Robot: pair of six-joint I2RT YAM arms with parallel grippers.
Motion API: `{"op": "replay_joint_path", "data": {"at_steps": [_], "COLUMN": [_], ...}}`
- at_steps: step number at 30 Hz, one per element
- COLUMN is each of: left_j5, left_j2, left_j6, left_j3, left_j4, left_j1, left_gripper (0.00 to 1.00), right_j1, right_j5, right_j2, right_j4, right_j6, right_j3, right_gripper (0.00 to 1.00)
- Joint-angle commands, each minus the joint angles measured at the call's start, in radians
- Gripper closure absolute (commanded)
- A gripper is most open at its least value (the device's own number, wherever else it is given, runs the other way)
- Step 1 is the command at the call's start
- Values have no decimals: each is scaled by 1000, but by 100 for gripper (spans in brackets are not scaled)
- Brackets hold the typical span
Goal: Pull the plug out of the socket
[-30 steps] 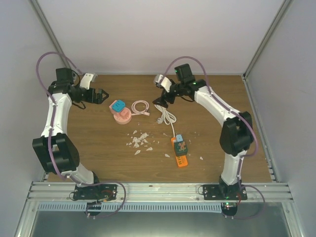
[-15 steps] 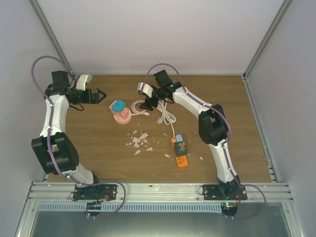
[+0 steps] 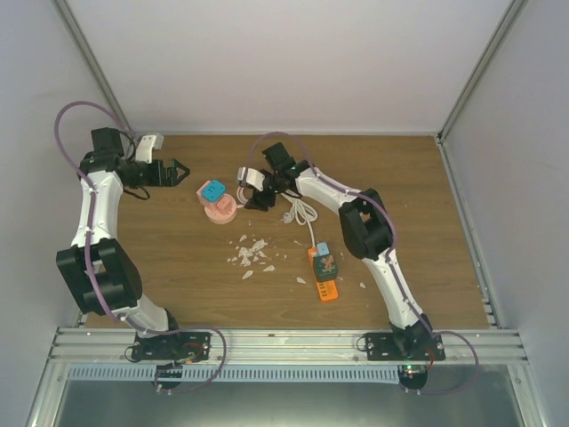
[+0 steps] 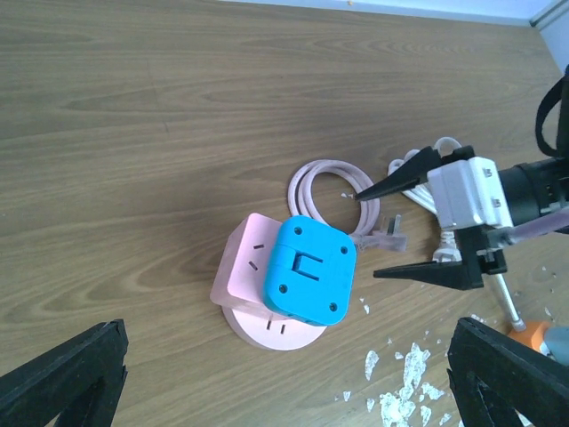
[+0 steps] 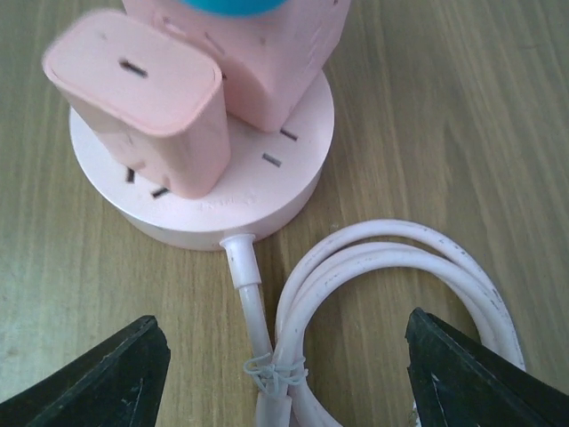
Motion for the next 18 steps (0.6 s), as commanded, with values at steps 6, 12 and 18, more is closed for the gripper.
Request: {"op": "replay_joint_path", "data": {"at_steps": [6, 12, 18], "left_j5": [2, -12, -4], "left_j2": [-30, -35, -39], "left_j6": [-9, -6, -12], "left_j3": [11, 4, 37], "left_j4": [20, 23, 1], "left_j1": [8, 9, 8], "left_gripper": [1, 1, 1], "right_j1": [16, 47, 72], "right_j5": [54, 68, 90], "right_j2": [83, 104, 145], "right_j4": [18, 9, -31], "right_j6": [-48, -85, -101], "right_j3": [54, 58, 94], "right_gripper": [39, 51, 69]}}
